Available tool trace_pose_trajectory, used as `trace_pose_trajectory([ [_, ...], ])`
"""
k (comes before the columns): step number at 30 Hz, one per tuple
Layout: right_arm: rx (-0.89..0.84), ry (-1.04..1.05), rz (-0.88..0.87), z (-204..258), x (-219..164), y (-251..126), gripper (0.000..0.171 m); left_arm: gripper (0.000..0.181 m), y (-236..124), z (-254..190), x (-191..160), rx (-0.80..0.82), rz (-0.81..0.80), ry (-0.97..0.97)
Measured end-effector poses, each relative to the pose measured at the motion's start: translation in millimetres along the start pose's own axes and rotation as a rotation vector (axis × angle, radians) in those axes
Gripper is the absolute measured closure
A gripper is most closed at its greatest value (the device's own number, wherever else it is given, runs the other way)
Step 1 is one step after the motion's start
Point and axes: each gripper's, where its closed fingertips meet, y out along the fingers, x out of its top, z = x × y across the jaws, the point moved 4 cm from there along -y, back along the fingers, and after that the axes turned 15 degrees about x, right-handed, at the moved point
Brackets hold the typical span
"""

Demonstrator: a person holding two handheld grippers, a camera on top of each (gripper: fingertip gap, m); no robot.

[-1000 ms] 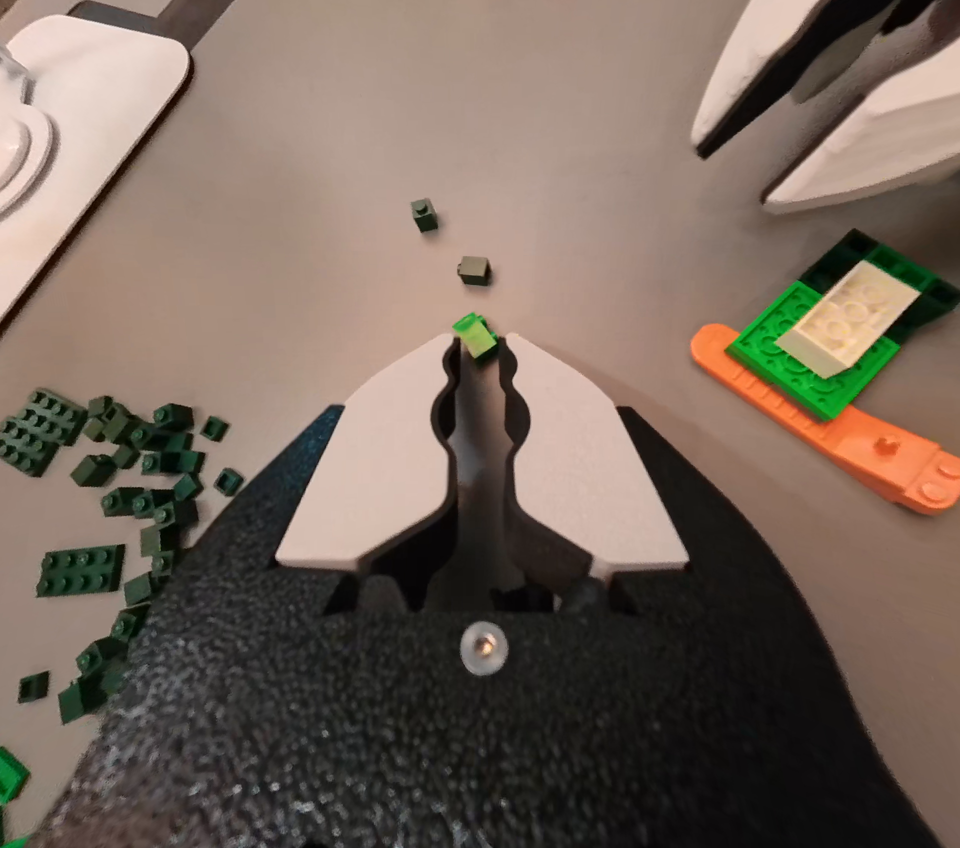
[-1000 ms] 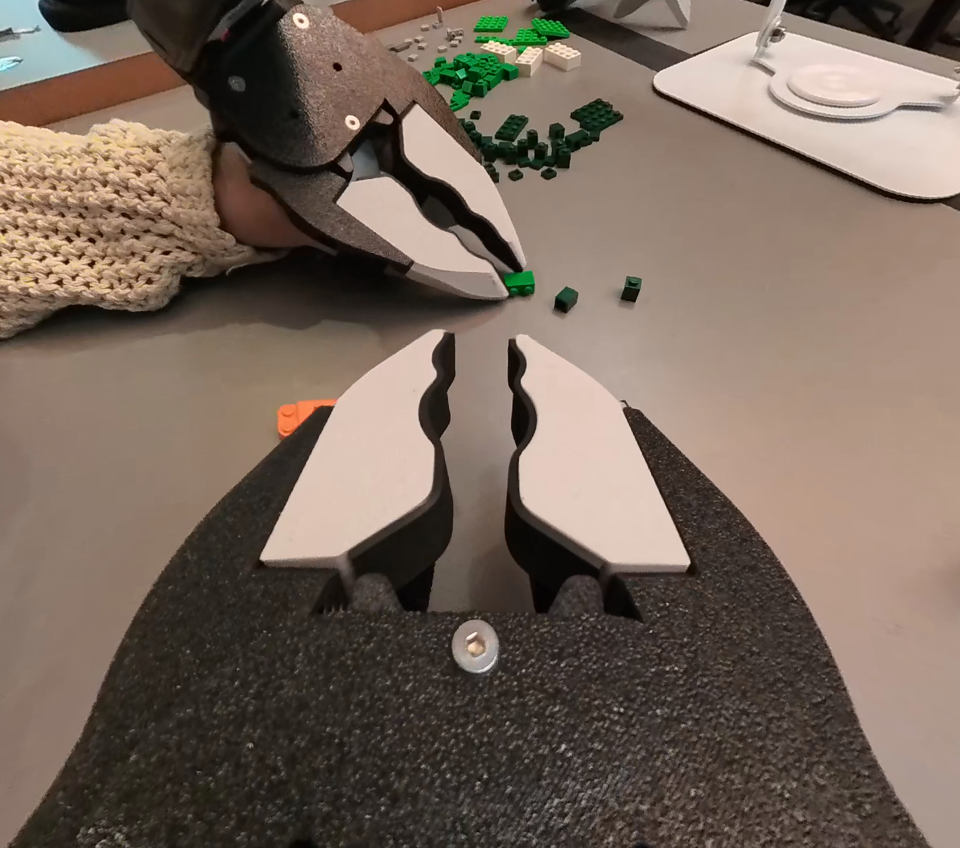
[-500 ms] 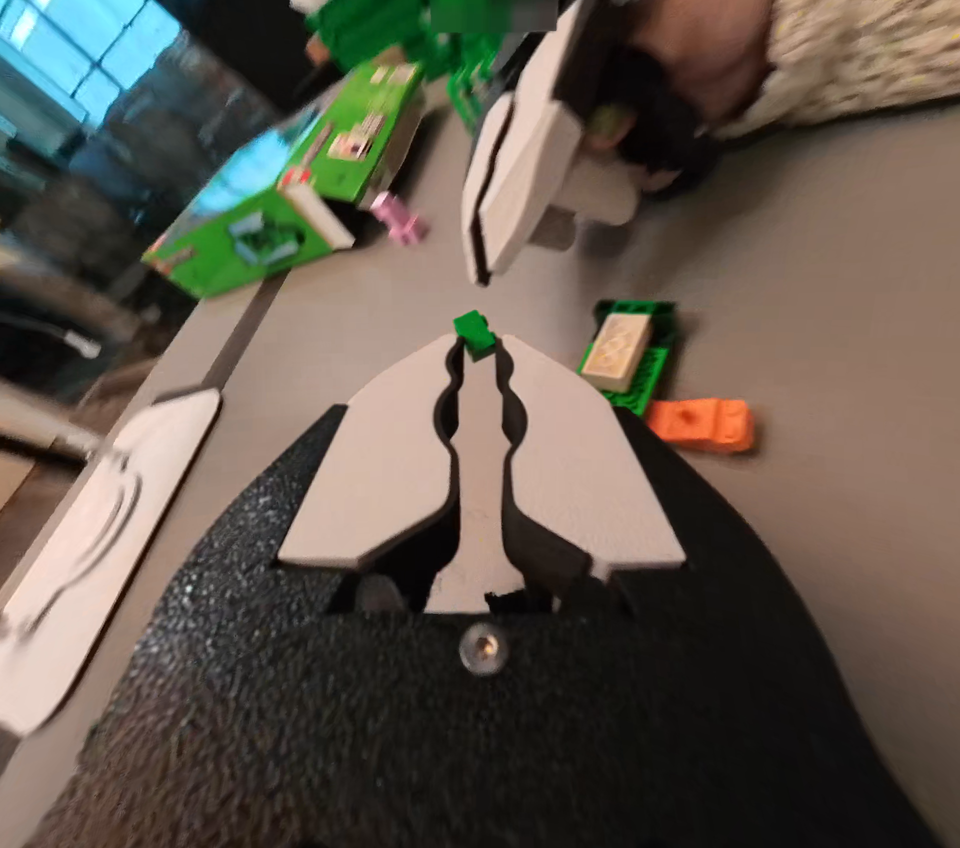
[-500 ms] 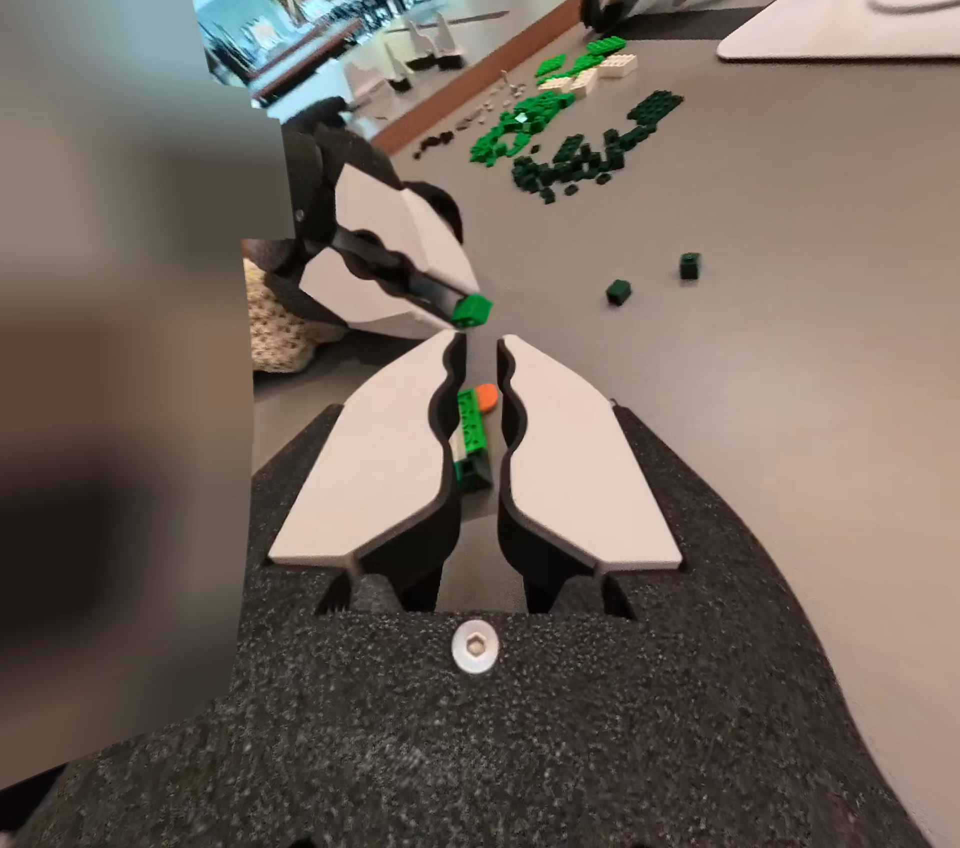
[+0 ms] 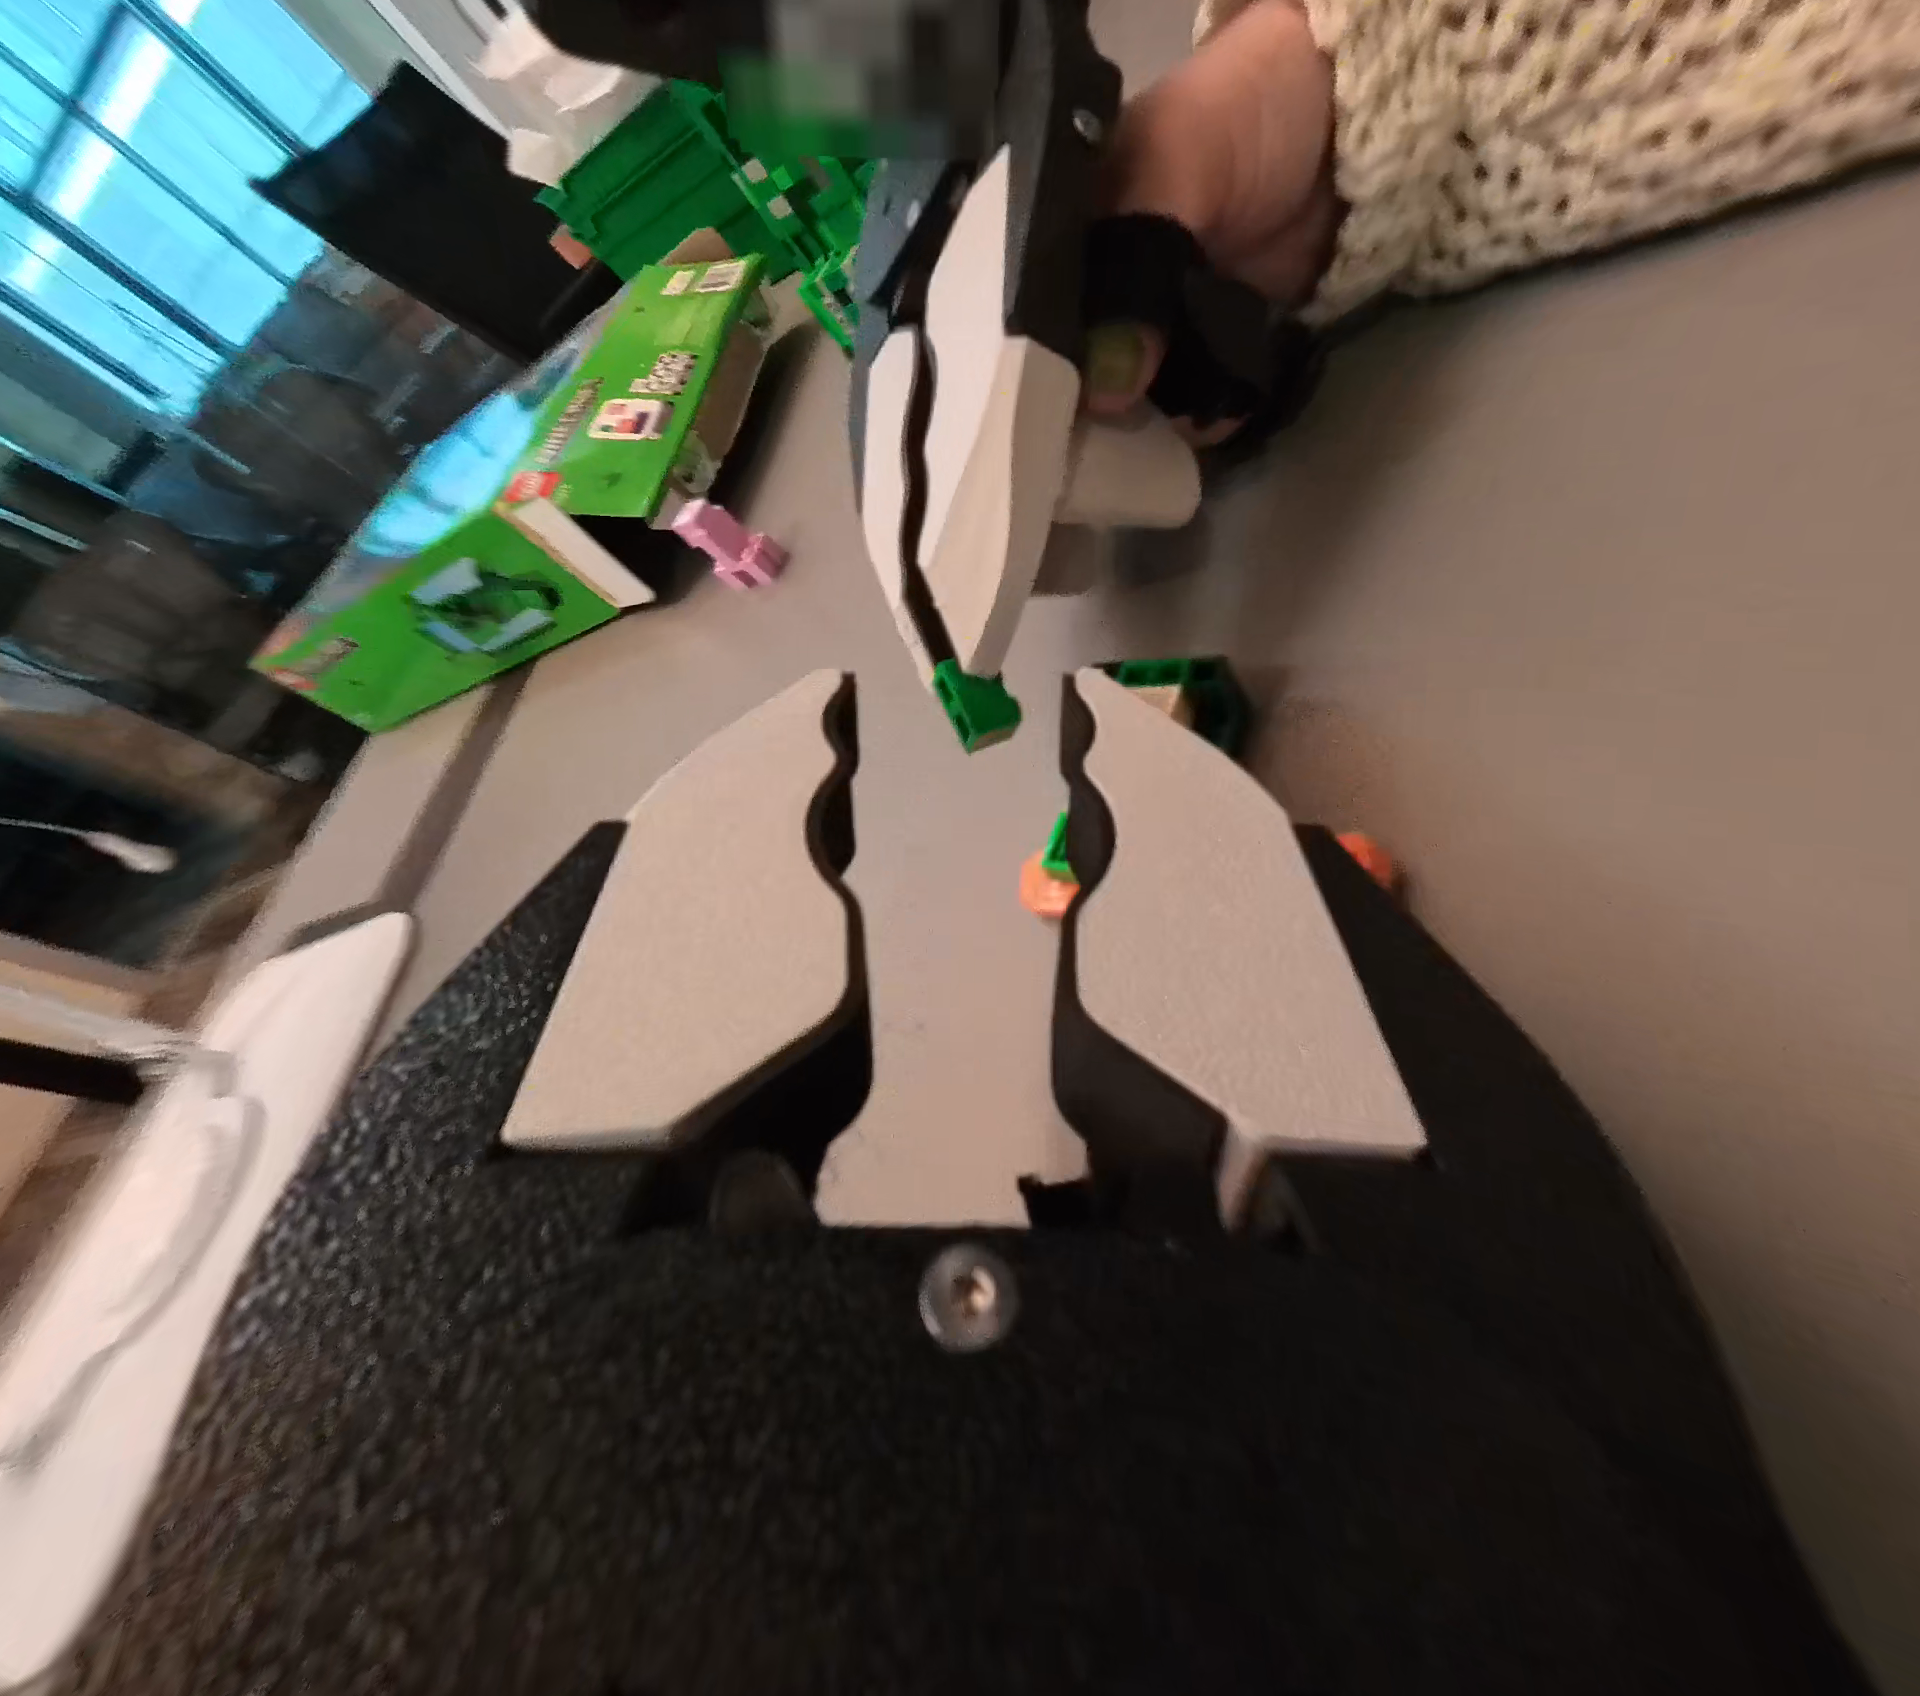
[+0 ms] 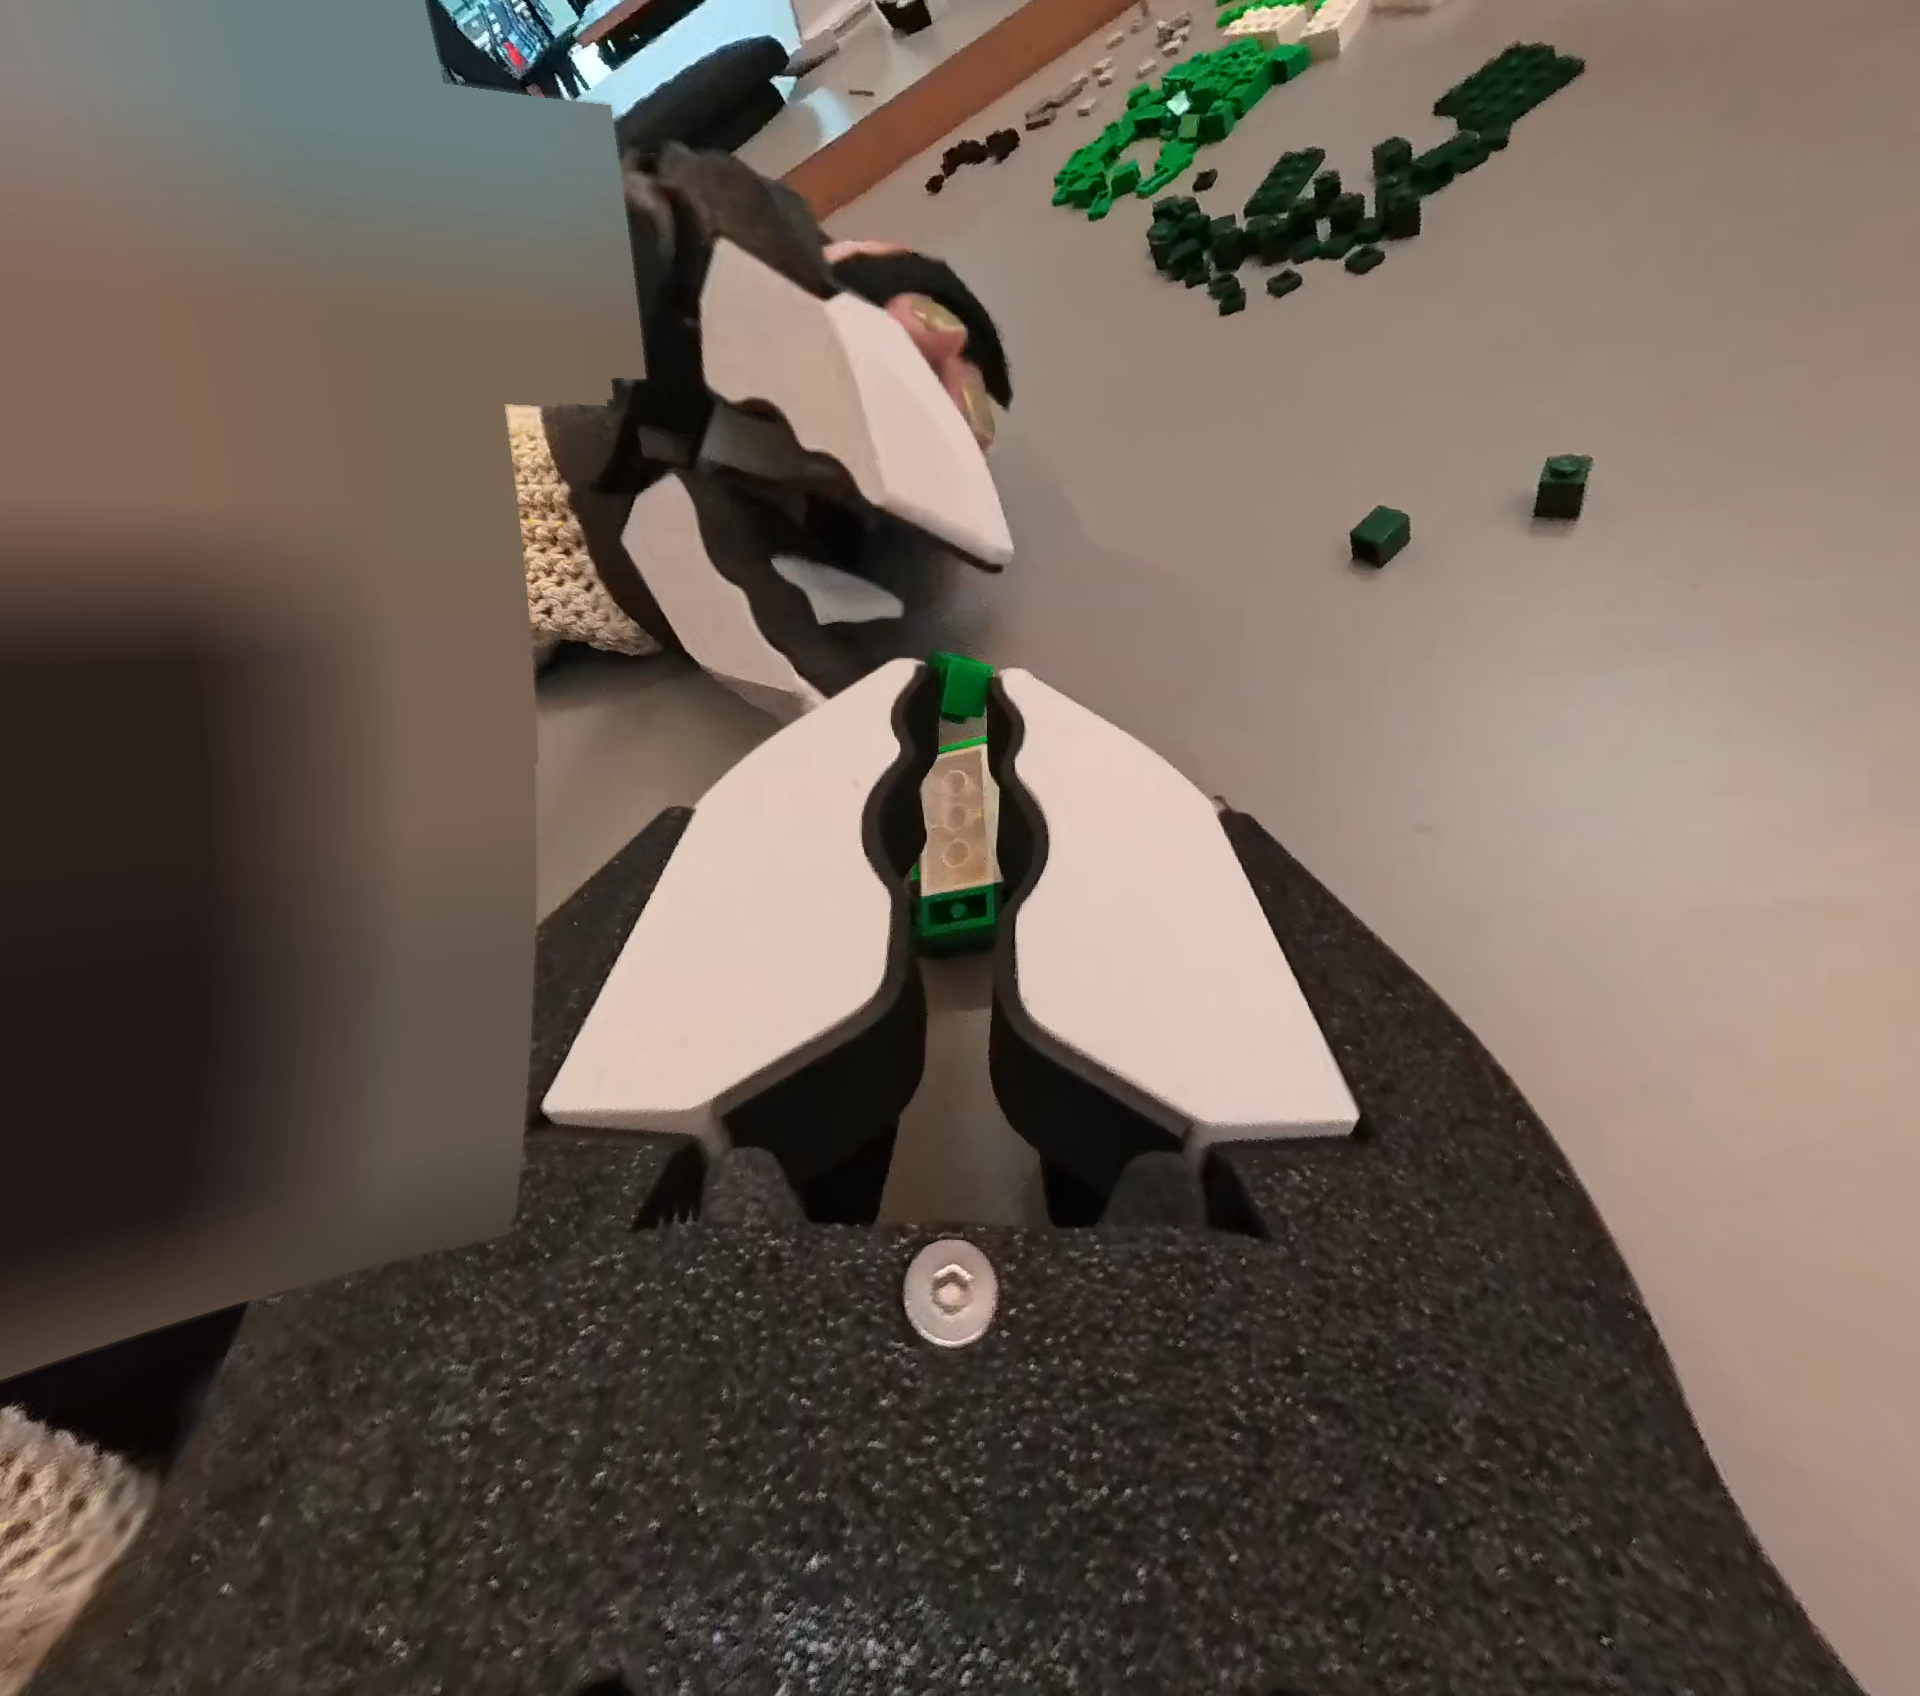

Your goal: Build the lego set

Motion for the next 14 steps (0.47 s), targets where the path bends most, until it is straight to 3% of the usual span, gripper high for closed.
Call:
trace_pose_trajectory([
  [1, 0.004, -0.029, -0.001, 2, 1, 0, 0.163, 0.144, 0, -1, 1, -0.031, 0.001, -0.065],
  [7, -0.003, -0.259, -0.008, 13, 8, 0, 0.163, 0.16, -7, 11, 6, -0.103, -0.031, -0.34],
  [14, 0.009, -0.342, -0.008, 19, 9, 1, 0.163, 0.165, -11, 8, 6, -0.156, -0.039, -0.393],
])
